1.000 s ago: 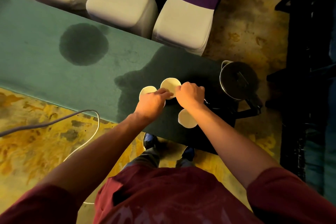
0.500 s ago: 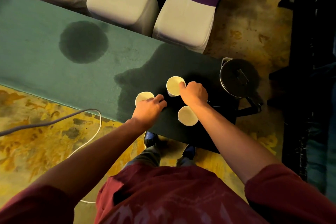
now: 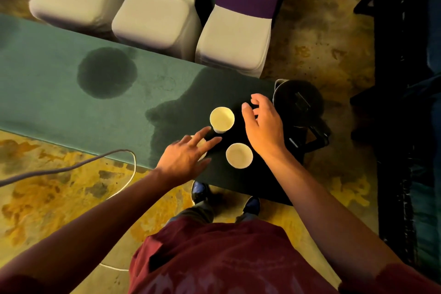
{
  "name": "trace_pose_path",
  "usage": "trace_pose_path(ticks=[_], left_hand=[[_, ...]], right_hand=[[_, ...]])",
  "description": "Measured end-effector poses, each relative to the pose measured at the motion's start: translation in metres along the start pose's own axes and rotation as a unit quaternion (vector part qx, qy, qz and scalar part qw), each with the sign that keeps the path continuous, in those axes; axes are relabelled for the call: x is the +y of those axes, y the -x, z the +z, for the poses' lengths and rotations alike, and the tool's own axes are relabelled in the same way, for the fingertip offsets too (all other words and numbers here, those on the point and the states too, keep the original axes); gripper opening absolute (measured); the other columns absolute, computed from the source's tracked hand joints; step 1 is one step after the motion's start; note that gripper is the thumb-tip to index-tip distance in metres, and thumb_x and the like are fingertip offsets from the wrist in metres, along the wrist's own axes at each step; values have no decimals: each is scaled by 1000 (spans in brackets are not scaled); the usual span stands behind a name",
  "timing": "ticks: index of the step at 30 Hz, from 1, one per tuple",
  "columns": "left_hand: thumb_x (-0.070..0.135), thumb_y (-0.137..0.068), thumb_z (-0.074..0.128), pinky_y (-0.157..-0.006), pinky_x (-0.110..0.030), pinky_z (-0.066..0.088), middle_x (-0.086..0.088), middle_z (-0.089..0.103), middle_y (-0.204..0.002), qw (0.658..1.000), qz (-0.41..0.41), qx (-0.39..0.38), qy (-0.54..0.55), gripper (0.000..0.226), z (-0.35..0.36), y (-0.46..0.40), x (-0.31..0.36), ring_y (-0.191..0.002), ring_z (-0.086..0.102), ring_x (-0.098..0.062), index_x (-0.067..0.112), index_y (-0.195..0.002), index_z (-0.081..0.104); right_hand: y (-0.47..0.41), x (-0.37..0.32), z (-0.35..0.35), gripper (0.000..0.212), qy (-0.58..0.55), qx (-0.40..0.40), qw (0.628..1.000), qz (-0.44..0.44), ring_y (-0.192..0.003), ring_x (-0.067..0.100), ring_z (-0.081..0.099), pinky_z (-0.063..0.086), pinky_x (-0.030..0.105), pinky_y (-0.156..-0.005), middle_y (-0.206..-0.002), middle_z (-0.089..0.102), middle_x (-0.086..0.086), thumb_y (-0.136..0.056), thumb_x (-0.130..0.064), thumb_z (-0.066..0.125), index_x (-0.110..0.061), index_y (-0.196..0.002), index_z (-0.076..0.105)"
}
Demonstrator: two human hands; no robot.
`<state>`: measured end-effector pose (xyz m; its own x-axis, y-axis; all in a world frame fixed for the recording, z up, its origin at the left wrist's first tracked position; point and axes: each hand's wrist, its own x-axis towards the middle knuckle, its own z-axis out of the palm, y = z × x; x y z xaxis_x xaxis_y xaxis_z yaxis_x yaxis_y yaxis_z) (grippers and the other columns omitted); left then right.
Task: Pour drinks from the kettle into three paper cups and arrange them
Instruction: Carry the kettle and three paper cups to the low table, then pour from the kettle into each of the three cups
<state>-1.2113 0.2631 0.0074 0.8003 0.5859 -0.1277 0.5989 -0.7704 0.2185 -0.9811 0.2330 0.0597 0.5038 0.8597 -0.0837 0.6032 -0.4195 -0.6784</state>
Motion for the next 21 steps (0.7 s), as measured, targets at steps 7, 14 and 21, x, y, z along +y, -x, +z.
trace_pose_path(ticks=[7,14,21], left_hand=[[42,-96,50,-66,-32,55,-2,62,-119,990,-40,128,52,36,-7,-1,22,-92,67,-22,25,-127,59],[48,-99,48,-60,-43,56,-4,67,-66,912,-287,-40,290,44,30,-10,77,-61,66,-23,15,-73,63],[45,-100,45,-69,-46,60,-13,72,-73,874,-345,-59,337,46,44,-39,92,-69,70,-32,9,-79,64]], right_hand=[[34,33,-72,36,-83,201,968,-126,-115,19,62,54,26,-92,-128,64,10,-98,-19,59,-4,-130,62],[46,107,-82,41,-111,141,980,91,-119,19,60,54,38,-96,-131,63,6,-100,-39,58,-14,-134,58],[15,147,-94,47,-234,-4,958,168,-84,17,73,52,40,-91,-73,77,0,-89,-67,56,-25,-88,75]])
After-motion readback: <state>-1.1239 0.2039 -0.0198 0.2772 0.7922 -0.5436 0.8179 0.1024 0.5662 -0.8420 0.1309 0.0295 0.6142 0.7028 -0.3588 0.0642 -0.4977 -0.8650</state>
